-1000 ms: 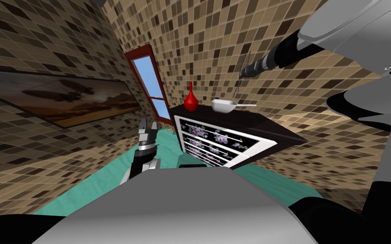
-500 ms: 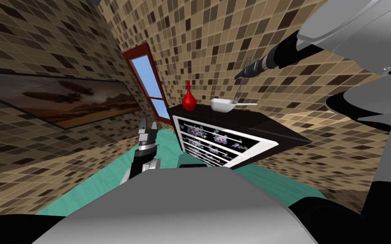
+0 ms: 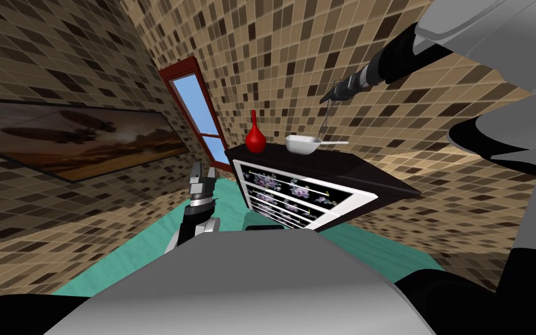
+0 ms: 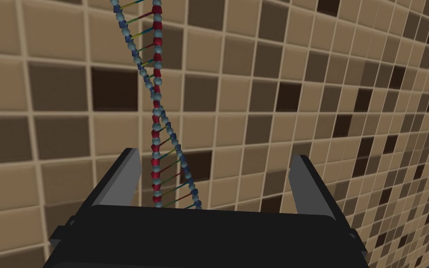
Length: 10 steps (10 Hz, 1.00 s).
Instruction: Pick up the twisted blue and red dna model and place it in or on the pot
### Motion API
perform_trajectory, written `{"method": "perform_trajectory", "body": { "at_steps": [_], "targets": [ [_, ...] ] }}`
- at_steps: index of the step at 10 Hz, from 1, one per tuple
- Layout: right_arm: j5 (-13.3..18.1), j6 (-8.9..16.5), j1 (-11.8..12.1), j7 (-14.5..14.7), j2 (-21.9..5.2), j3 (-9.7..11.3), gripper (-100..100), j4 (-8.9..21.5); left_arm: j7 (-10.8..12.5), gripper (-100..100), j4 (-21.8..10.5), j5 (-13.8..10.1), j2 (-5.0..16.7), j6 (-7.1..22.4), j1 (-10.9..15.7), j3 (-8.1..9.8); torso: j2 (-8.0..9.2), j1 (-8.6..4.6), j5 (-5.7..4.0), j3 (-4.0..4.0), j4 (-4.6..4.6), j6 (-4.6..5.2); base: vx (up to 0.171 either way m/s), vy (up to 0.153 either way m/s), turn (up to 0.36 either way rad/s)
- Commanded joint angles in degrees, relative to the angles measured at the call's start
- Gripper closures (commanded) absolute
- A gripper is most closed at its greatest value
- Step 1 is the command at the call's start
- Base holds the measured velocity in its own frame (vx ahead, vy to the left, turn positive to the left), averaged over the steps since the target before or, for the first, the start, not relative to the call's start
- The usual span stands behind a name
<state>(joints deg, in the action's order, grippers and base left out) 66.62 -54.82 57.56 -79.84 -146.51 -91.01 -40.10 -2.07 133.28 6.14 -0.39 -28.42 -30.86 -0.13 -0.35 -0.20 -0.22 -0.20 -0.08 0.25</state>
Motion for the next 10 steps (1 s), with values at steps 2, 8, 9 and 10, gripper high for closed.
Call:
{"method": "perform_trajectory", "body": {
  "at_steps": [2, 8, 9, 10],
  "targets": [
    [2.08, -3.54, -3.19, -1.53, -2.16, -1.68, -100, 1.03, 0.00, 0, 0.00, 0.00, 0.00, 0.00, 0.00, 0.00, 0.00, 0.02, 0.00, 0.00, 0.00, 0.00, 0.054, -0.031, -0.111],
    [3.08, -5.02, -4.54, -2.18, -3.86, -2.66, 0, 2.13, 0.00, 0, 0.00, 0.00, 0.00, 0.00, 0.01, -0.01, 0.15, 0.09, 0.01, 0.08, 0.02, -0.02, 0.026, -0.010, -0.035],
    [3.08, -5.02, -4.54, -2.18, -3.86, -2.66, 0, 2.13, 0.00, 0, 0.00, 0.00, 0.00, 0.00, 0.01, -0.01, 0.17, 0.10, 0.01, 0.09, 0.02, -0.02, 0.000, 0.000, 0.000],
    [3.08, -5.02, -4.54, -2.18, -3.86, -2.66, 0, 2.13, 0.00, 0, 0.00, 0.00, 0.00, 0.00, 0.01, -0.01, 0.18, 0.10, 0.01, 0.10, 0.03, -0.02, 0.000, 0.000, 0.000]
  ]
}}
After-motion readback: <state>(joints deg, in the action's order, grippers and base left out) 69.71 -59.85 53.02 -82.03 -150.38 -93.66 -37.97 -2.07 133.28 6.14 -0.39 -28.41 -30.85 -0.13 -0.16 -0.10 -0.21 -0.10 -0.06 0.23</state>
